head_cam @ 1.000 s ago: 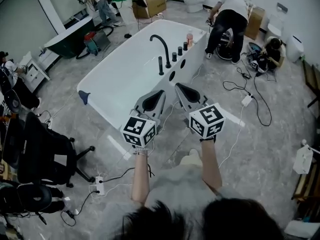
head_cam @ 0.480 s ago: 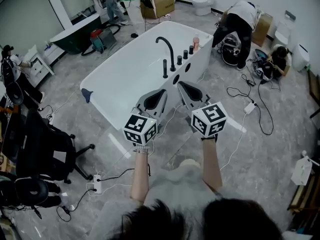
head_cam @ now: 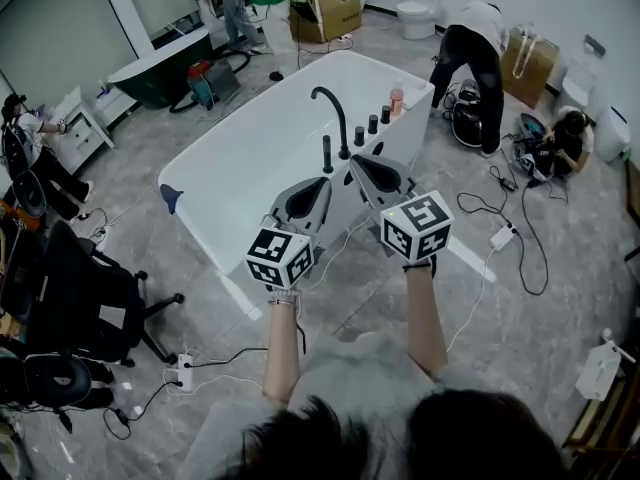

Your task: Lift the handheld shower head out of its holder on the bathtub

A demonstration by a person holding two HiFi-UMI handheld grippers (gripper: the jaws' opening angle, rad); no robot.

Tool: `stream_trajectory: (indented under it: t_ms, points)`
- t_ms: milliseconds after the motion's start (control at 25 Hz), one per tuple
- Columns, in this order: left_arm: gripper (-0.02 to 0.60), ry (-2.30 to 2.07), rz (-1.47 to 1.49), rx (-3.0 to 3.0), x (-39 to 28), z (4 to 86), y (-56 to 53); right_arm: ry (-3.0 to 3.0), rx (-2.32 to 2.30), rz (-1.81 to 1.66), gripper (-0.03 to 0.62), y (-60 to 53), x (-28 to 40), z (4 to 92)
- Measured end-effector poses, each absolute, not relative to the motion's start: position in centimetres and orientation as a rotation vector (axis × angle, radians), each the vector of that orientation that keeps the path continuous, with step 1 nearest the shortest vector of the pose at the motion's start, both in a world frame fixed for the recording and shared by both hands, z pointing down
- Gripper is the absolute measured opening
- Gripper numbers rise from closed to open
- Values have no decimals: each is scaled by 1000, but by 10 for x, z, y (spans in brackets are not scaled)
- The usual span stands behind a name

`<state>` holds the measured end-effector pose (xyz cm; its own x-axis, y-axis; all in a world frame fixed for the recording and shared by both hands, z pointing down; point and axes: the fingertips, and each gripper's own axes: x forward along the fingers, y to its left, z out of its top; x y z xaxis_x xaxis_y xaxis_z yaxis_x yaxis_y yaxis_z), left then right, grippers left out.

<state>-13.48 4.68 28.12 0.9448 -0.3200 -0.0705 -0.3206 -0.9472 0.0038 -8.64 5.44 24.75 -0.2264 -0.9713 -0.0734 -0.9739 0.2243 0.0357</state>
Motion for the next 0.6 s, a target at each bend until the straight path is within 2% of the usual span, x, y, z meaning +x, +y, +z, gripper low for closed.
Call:
stream_trajectory:
  t_ms: [600]
  points:
    - [5, 711, 106, -3109, -90, 292, -19, 2572, -1808, 34, 0, -12, -38, 267]
